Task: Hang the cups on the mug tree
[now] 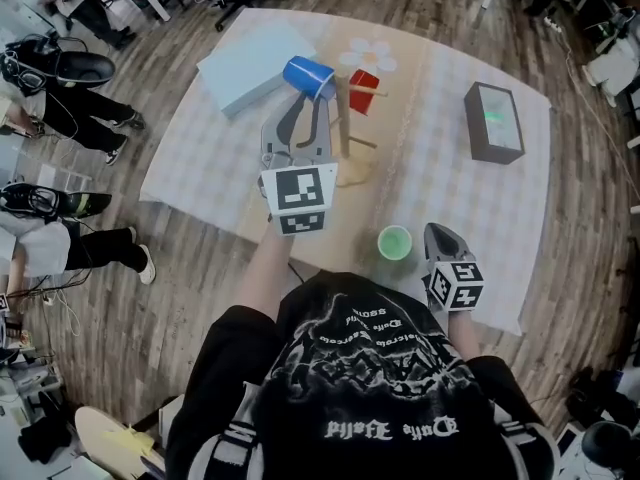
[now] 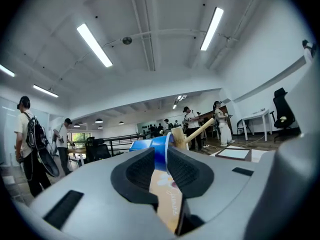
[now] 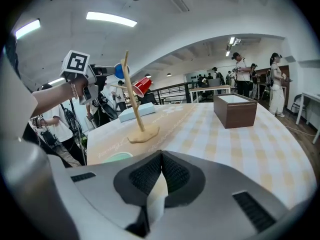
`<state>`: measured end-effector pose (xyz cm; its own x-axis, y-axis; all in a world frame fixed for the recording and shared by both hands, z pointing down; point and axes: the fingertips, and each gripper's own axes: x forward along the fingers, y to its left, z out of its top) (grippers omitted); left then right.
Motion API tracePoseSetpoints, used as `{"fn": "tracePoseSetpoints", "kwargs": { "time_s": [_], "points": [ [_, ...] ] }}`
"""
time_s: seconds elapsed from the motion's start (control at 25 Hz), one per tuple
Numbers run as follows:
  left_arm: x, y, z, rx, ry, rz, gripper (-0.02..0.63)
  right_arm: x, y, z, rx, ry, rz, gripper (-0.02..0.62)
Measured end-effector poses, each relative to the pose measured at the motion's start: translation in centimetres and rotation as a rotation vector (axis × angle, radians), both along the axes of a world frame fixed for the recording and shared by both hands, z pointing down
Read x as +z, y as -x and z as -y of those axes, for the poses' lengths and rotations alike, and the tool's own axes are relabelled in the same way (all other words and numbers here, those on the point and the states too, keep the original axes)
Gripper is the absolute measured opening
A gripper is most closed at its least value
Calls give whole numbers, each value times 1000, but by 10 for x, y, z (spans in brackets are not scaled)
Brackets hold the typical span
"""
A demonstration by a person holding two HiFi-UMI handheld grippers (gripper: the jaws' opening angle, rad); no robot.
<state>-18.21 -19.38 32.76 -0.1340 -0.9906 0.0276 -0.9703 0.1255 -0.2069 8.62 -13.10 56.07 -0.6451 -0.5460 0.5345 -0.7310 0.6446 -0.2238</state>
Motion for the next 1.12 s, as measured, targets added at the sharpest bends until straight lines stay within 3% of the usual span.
{"fn": "tracePoseSetpoints", "kwargs": {
  "time_s": [0.2, 0.68, 0.84, 1.12],
  "points": [
    [9, -6, -4, 58, 24, -134, 89, -4, -2, 0, 24, 14, 24, 11],
    [27, 5, -50, 40, 35, -264, 89, -14, 12, -4, 3, 76, 73, 32],
    [66, 8, -80, 15, 110, -409, 84, -7, 16, -9, -8, 99, 56, 35],
    [128, 10, -123, -37, 238, -545, 54, -12, 30, -18, -47, 121, 93, 91]
  ]
}}
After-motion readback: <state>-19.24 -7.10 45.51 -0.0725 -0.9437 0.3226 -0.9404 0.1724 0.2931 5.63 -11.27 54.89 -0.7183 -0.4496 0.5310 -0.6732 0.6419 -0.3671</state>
